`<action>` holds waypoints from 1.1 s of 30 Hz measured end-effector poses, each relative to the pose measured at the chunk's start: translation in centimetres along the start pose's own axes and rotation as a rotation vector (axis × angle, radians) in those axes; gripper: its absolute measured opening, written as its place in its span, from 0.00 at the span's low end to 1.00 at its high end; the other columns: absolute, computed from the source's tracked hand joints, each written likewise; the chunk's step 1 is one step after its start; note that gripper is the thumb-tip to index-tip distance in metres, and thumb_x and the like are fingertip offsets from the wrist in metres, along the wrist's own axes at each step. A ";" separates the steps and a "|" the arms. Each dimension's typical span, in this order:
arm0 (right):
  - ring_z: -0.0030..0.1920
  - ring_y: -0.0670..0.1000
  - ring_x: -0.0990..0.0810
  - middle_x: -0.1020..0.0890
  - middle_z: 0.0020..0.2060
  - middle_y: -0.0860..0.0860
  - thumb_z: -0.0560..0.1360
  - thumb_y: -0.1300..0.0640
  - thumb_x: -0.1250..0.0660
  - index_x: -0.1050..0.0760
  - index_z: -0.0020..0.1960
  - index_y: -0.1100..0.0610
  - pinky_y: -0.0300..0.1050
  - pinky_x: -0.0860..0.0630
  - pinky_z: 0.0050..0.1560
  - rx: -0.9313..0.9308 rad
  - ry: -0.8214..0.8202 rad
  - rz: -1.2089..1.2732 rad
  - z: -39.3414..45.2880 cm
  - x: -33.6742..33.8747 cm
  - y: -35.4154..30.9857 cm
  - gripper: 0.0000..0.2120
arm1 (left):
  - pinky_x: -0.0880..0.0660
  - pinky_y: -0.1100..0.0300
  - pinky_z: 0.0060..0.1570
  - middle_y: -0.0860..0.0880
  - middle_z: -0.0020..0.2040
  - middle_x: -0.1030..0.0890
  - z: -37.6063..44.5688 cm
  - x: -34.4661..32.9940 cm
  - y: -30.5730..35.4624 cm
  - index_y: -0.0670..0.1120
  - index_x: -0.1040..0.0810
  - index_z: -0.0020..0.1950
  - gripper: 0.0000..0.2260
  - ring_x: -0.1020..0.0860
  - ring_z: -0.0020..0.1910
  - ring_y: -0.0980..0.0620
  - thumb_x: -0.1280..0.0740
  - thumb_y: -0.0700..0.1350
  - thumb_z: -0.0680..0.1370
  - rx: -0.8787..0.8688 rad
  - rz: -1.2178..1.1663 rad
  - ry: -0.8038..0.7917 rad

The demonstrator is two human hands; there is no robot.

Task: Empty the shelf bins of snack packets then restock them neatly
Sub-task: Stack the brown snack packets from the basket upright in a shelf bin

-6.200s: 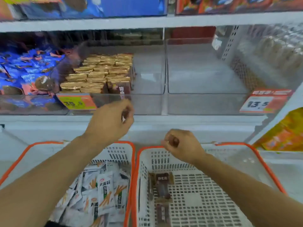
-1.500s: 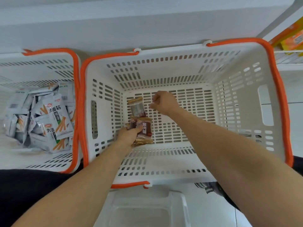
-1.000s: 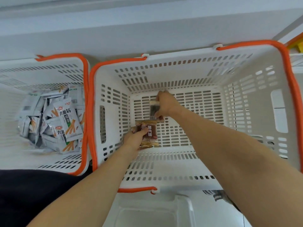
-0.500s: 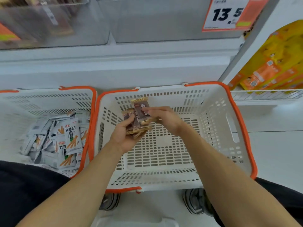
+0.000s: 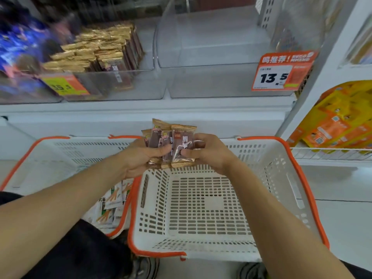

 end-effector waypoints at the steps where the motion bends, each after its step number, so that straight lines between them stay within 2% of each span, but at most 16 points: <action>1: 0.46 0.55 0.14 0.15 0.47 0.57 0.71 0.67 0.23 0.20 0.60 0.59 0.45 0.18 0.42 0.004 -0.019 0.024 0.0 -0.6 -0.6 0.18 | 0.22 0.44 0.60 0.39 0.60 0.17 -0.4 0.0 1.1 0.39 0.26 0.69 0.31 0.18 0.59 0.40 0.21 0.41 0.69 -0.020 0.032 -0.014; 3: 0.46 0.56 0.14 0.15 0.47 0.57 0.71 0.67 0.23 0.21 0.61 0.60 0.48 0.17 0.45 0.011 -0.038 0.037 0.1 -1.3 -1.9 0.20 | 0.20 0.47 0.56 0.39 0.58 0.16 -1.2 0.2 3.3 0.39 0.20 0.63 0.22 0.17 0.56 0.40 0.25 0.41 0.69 -0.062 0.075 -0.021; 5: 0.46 0.57 0.14 0.15 0.49 0.60 0.69 0.68 0.22 0.24 0.61 0.61 0.54 0.16 0.49 0.007 -0.014 0.010 0.1 -1.0 -3.3 0.22 | 0.21 0.46 0.58 0.39 0.56 0.16 -1.9 0.7 4.9 0.40 0.18 0.60 0.20 0.17 0.55 0.39 0.25 0.41 0.69 -0.077 0.077 -0.016; 7: 0.44 0.60 0.14 0.14 0.47 0.60 0.69 0.69 0.23 0.25 0.56 0.60 0.58 0.17 0.50 0.031 -0.007 -0.047 -0.2 -0.3 -5.2 0.20 | 0.20 0.46 0.56 0.38 0.55 0.16 -2.2 1.7 5.8 0.40 0.16 0.58 0.24 0.16 0.54 0.39 0.19 0.45 0.64 -0.077 0.079 -0.035; 10: 0.40 0.55 0.17 0.14 0.41 0.53 0.72 0.67 0.24 0.20 0.52 0.57 0.52 0.20 0.45 0.109 -0.103 -0.250 -1.2 -0.2 -8.5 0.11 | 0.19 0.50 0.52 0.39 0.57 0.16 -2.5 3.2 6.5 0.42 0.16 0.58 0.33 0.17 0.55 0.39 0.15 0.48 0.55 -0.069 0.058 -0.059; 12: 0.44 0.55 0.17 0.13 0.46 0.53 0.72 0.64 0.24 0.16 0.53 0.53 0.49 0.21 0.49 0.114 -0.159 -0.411 -1.3 -0.8 -10.2 0.12 | 0.18 0.55 0.46 0.41 0.54 0.15 -2.3 3.4 7.5 0.44 0.14 0.53 0.25 0.16 0.53 0.42 0.16 0.49 0.59 -0.109 0.054 -0.081; 14: 0.49 0.58 0.16 0.13 0.48 0.56 0.70 0.66 0.22 0.16 0.54 0.53 0.50 0.19 0.55 0.087 -0.183 -0.425 -0.9 -1.6 -11.8 0.15 | 0.19 0.60 0.40 0.45 0.47 0.13 -2.6 2.5 9.0 0.47 0.12 0.46 0.08 0.15 0.47 0.47 0.22 0.47 0.68 -0.151 0.056 -0.097; 15: 0.46 0.55 0.16 0.13 0.46 0.54 0.68 0.67 0.21 0.16 0.53 0.54 0.49 0.19 0.53 0.081 -0.157 -0.433 -0.5 -1.8 -12.7 0.16 | 0.20 0.61 0.39 0.47 0.46 0.13 -2.7 2.1 9.8 0.47 0.13 0.46 0.04 0.15 0.46 0.49 0.26 0.44 0.72 -0.180 0.049 -0.095; 17: 0.43 0.50 0.17 0.15 0.43 0.51 0.63 0.68 0.18 0.19 0.52 0.56 0.45 0.20 0.48 0.078 -0.026 -0.476 0.2 -1.5 -15.0 0.21 | 0.19 0.58 0.45 0.46 0.51 0.13 -2.7 1.8 11.0 0.45 0.15 0.54 0.10 0.15 0.50 0.49 0.29 0.42 0.75 -0.219 0.033 -0.078; 20: 0.45 0.50 0.18 0.19 0.51 0.51 0.59 0.66 0.16 0.25 0.57 0.54 0.50 0.19 0.51 0.137 0.236 -0.409 0.8 -1.2 -18.1 0.31 | 0.21 0.50 0.55 0.44 0.54 0.14 -3.0 2.1 12.6 0.44 0.17 0.59 0.16 0.16 0.55 0.44 0.28 0.45 0.72 -0.272 -0.027 -0.030; 22: 0.47 0.48 0.18 0.21 0.55 0.51 0.63 0.66 0.17 0.28 0.62 0.55 0.45 0.17 0.49 0.177 0.307 -0.300 1.0 -2.2 -18.9 0.33 | 0.23 0.47 0.60 0.46 0.52 0.13 -3.1 3.3 13.4 0.47 0.14 0.54 0.10 0.15 0.53 0.47 0.28 0.46 0.73 -0.292 -0.109 0.022; 24: 0.46 0.48 0.16 0.19 0.55 0.54 0.71 0.63 0.22 0.28 0.65 0.58 0.41 0.17 0.44 0.131 0.290 -0.148 1.4 -4.0 -18.1 0.26 | 0.27 0.44 0.64 0.51 0.49 0.13 -3.1 4.8 14.2 0.51 0.13 0.48 0.06 0.16 0.54 0.53 0.25 0.48 0.72 -0.333 -0.179 0.056; 26: 0.48 0.54 0.14 0.15 0.54 0.58 0.78 0.59 0.29 0.23 0.62 0.62 0.48 0.16 0.49 0.048 0.178 -0.008 2.0 -6.8 -17.0 0.14 | 0.32 0.41 0.69 0.51 0.56 0.14 -3.1 6.2 14.8 0.51 0.17 0.59 0.21 0.20 0.62 0.49 0.20 0.54 0.68 -0.365 -0.209 0.092; 27: 0.51 0.56 0.14 0.15 0.53 0.59 0.81 0.58 0.33 0.21 0.61 0.62 0.51 0.17 0.52 0.020 0.130 0.021 2.3 -8.1 -16.6 0.11 | 0.30 0.42 0.68 0.50 0.57 0.15 -3.0 6.8 14.9 0.48 0.19 0.62 0.24 0.20 0.62 0.47 0.21 0.54 0.69 -0.392 -0.218 0.108; 29: 0.55 0.57 0.15 0.14 0.53 0.57 0.83 0.56 0.38 0.22 0.60 0.59 0.56 0.17 0.55 0.010 0.103 0.027 3.0 -9.9 -16.7 0.10 | 0.26 0.51 0.61 0.50 0.54 0.15 -2.9 8.5 15.3 0.47 0.21 0.62 0.16 0.18 0.58 0.48 0.28 0.52 0.77 -0.471 -0.149 0.213; 33: 0.60 0.55 0.18 0.17 0.58 0.52 0.84 0.54 0.40 0.24 0.63 0.54 0.59 0.17 0.53 0.037 0.040 -0.071 4.7 -13.0 -18.0 0.10 | 0.34 0.57 0.52 0.55 0.53 0.22 -2.7 11.0 15.8 0.49 0.26 0.57 0.12 0.24 0.55 0.54 0.38 0.57 0.82 -0.463 -0.036 0.344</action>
Point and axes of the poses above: each hand's wrist, its own z-axis towards the middle knuckle, its own x-axis out of the back of the hand, y = z × x, the point moved 10 cm from there along z, towards the middle knuckle
